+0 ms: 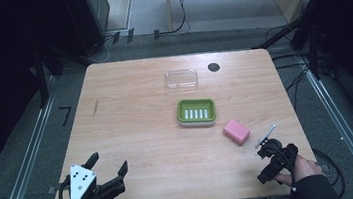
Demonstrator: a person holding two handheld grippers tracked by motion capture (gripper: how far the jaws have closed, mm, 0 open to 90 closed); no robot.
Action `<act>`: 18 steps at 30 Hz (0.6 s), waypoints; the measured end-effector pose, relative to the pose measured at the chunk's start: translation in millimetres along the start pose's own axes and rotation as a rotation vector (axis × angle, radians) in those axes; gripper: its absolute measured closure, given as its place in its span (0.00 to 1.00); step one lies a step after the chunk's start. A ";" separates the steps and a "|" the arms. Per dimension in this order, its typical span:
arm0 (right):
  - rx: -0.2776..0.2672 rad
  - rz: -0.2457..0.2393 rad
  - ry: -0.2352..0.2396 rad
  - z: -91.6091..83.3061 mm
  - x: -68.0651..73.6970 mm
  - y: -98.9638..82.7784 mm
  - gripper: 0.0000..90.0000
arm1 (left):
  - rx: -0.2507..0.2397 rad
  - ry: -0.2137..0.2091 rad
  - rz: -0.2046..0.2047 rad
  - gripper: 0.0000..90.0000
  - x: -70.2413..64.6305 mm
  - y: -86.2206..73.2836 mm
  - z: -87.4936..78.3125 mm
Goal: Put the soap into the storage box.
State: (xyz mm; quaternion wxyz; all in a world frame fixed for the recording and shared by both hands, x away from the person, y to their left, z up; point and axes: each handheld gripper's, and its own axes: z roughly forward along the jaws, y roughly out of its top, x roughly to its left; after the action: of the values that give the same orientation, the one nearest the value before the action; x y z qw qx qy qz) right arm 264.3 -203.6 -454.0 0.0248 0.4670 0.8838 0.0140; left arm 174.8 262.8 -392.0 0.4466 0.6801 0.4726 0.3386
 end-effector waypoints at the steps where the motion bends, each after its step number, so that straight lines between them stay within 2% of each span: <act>1: 0.004 0.004 0.000 0.0 0.5 0.1 0.03 | 0.000 -0.001 -0.001 0.15 0.0 0.1 0.1; 5: 0.001 -0.013 -0.007 1.4 -1.3 -0.6 0.03 | 0.000 -0.007 0.006 0.15 -1.4 0.9 1.8; 7: -0.006 -0.002 -0.011 0.5 -1.3 -0.9 0.03 | 0.008 -0.009 0.014 0.15 -2.2 1.1 2.8; 10: -0.013 -0.012 -0.012 0.9 -1.2 0.4 0.03 | 0.001 -0.007 0.001 0.15 -0.6 0.9 1.9; 14: -0.005 -0.006 -0.002 2.2 -1.5 1.9 0.03 | 0.004 -0.008 0.012 0.15 -1.7 0.9 2.0; 18: -0.003 -0.017 0.002 2.7 -1.6 5.6 0.03 | 0.002 -0.005 0.006 0.15 -1.5 0.7 1.8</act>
State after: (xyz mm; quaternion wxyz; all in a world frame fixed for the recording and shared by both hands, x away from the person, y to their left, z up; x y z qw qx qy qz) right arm 270.0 -201.7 -456.4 0.0246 0.4594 0.8878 0.0156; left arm 176.1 260.8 -392.1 0.4462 0.6827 0.4698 0.3379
